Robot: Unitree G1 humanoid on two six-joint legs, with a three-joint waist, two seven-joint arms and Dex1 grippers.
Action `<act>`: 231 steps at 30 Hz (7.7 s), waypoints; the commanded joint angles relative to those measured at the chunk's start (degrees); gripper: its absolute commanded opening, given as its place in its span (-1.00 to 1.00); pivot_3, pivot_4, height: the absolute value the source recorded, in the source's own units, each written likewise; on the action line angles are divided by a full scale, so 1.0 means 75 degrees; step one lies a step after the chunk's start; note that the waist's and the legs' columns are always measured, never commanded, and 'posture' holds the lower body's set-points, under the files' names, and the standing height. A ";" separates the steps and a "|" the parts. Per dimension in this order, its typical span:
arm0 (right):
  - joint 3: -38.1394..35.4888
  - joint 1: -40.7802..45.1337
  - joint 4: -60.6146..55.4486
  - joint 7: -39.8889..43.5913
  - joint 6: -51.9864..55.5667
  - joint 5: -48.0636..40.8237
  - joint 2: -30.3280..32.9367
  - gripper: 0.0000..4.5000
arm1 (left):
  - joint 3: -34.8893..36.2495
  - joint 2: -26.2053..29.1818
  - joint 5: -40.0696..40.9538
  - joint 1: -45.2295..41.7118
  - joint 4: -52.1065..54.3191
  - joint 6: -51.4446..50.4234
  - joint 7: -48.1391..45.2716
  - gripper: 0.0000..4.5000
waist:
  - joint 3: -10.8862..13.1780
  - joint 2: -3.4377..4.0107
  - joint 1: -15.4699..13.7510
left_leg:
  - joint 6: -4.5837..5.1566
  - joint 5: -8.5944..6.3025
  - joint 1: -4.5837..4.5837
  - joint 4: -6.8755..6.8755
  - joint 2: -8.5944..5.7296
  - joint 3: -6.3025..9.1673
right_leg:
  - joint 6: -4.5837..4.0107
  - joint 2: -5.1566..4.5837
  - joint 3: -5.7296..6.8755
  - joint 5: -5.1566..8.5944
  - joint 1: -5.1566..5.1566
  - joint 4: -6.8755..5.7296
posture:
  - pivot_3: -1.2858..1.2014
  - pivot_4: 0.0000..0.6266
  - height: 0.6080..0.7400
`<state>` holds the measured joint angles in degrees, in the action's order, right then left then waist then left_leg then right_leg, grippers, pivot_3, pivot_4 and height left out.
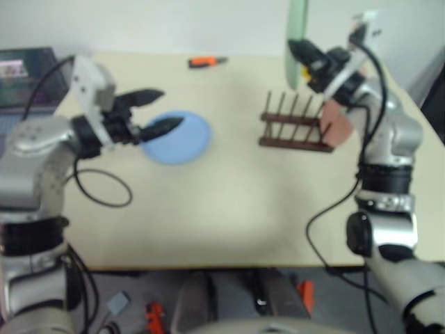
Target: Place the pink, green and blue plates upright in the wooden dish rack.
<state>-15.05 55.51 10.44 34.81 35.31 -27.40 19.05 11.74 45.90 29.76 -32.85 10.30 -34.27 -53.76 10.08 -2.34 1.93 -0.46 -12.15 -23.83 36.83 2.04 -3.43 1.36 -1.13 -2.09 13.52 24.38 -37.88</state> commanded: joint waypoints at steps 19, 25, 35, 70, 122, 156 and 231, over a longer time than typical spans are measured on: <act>-0.0654 -0.0661 -0.0171 -0.0245 0.1179 -0.1211 0.0823 -1.00 | -0.0379 0.0038 -0.0230 0.0134 -0.0021 0.0226 0.0157 0.58 | 0.0000 0.0000 -0.0001 | 0.0001 -0.0001 -0.0002 0.0000 0.0001 -0.0003 | 0.0015 0.0001 -0.0002 0.0008 -0.0001 0.0009 | 0.03 -0.52 1.00; -0.0732 -0.0752 -0.0118 -0.0367 0.1155 -0.1271 0.0812 -1.00 | -0.0392 0.0023 -0.0227 0.0139 0.0055 0.0177 0.0181 0.58 | 0.0000 0.0000 0.0007 | 0.0001 0.0000 -0.0002 0.0002 0.0002 -0.0005 | 0.0020 0.0003 -0.0004 0.0011 -0.0001 0.0009 | 0.03 -0.52 1.00; -0.0770 -0.0621 -0.0410 -0.0192 0.1233 -0.1680 0.0951 -1.00 | -0.0417 0.0041 -0.0244 0.0137 0.0073 0.0140 0.0239 0.58 | 0.0000 0.0000 0.0006 | 0.0001 -0.0001 -0.0002 0.0001 0.0014 -0.0006 | 0.0021 0.0011 -0.0002 0.0012 -0.0001 0.0014 | 0.03 -0.52 1.00; -0.0831 -0.1211 -0.0057 0.0080 0.1353 -0.2248 0.1119 -1.00 | -0.0481 0.0070 -0.0266 0.0248 0.0043 0.0149 0.0278 0.58 | 0.0001 0.0001 -0.0002 | 0.0001 -0.0001 -0.0006 -0.0001 0.0021 -0.0010 | 0.0025 0.0014 -0.0003 0.0015 -0.0001 0.0025 | 0.03 -0.52 1.00; 0.0526 -0.0793 -0.1539 0.1149 -0.0038 -0.0347 0.3012 0.98 | 0.0030 0.0746 -0.1438 -0.0334 -0.2177 0.0565 0.1270 0.61 | 0.0010 0.0014 0.0007 | 0.0001 -0.0002 -0.0004 -0.0008 0.0034 -0.0016 | 0.0030 0.0020 -0.0002 0.0024 0.0005 0.0031 | 0.03 -0.52 1.00; 0.3246 -0.1845 -0.3766 0.0999 0.0136 0.1077 0.1766 0.98 | -0.0790 -0.1287 -0.2800 -0.2798 -0.8622 0.0593 0.2091 0.61 | 0.0004 0.0000 -0.0037 | -0.0001 -0.0003 -0.0018 0.0011 0.0037 -0.0005 | 0.0008 0.0017 0.0061 0.0013 0.0004 0.0018 | 0.03 -0.52 1.00; 0.5688 -0.0639 0.0577 -0.0409 -0.4519 0.6209 -0.0955 -1.00 | -0.1072 -0.1520 -0.2232 -0.3657 -0.2429 -0.3185 0.3766 -0.48 | 0.0004 -0.0002 0.0005 | -0.0011 -0.0002 -0.0005 0.0014 0.0044 -0.0007 | -0.0005 0.0033 0.0016 0.0004 0.0007 -0.0008 | 0.03 -0.52 1.00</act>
<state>30.41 49.84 16.30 33.00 2.39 19.45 11.95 3.73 33.97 13.38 -58.94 -8.92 -59.27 -25.24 10.11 -2.35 1.97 -0.54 -12.17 -23.87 36.94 2.37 -3.47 1.32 -0.88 -1.97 13.54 24.43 -37.96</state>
